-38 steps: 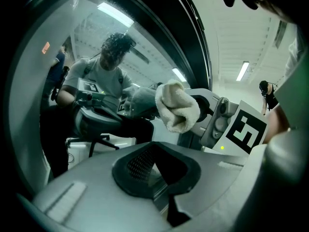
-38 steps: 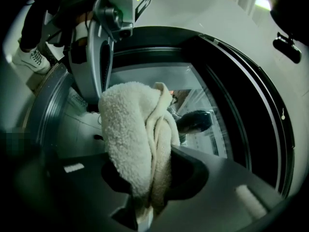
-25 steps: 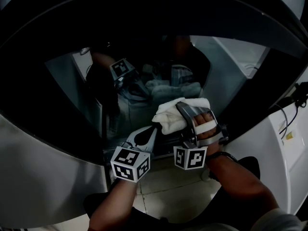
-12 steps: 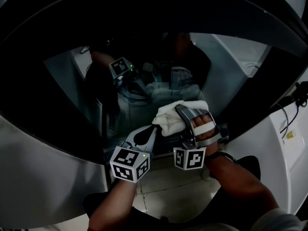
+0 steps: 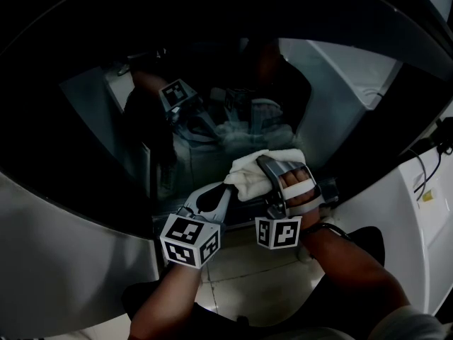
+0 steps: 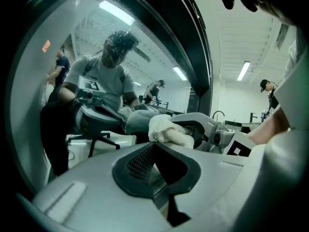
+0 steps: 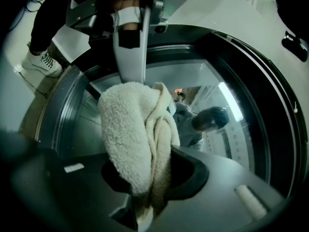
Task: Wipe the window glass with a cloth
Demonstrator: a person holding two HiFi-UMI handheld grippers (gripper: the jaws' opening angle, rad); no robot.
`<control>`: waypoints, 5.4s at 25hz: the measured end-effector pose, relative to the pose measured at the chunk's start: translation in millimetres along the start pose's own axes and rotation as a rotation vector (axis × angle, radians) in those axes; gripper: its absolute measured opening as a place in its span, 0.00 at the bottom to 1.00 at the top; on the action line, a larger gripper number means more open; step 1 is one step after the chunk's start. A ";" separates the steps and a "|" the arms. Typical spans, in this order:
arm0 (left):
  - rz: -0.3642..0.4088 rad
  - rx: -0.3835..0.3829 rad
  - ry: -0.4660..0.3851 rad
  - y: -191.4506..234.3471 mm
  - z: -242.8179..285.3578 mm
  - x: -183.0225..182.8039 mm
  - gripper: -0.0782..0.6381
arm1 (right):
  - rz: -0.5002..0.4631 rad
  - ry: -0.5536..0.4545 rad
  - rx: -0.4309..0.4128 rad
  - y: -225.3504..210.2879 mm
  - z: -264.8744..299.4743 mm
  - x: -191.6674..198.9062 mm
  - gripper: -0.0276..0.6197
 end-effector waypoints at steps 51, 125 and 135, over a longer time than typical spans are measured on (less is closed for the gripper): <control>0.002 -0.019 0.000 2.7 0.0 3.5 0.13 | -0.021 0.009 -0.288 61.4 -2.3 14.6 0.23; 0.047 -0.073 -0.093 4.1 -5.7 13.0 0.13 | -0.089 -0.089 0.276 -191.5 19.5 -63.4 0.20; 0.050 -0.074 -0.082 11.1 1.3 17.8 0.13 | -0.091 -0.096 0.247 -150.1 21.0 -58.7 0.20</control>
Point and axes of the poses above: the fingertips, and each gripper's own axes: z forward along the fingers, y to its left, x out of its underside, the point moved 3 cm from there along -z, backward along the fingers, and after that the axes turned 4 degrees about x, right-handed, at the moved point
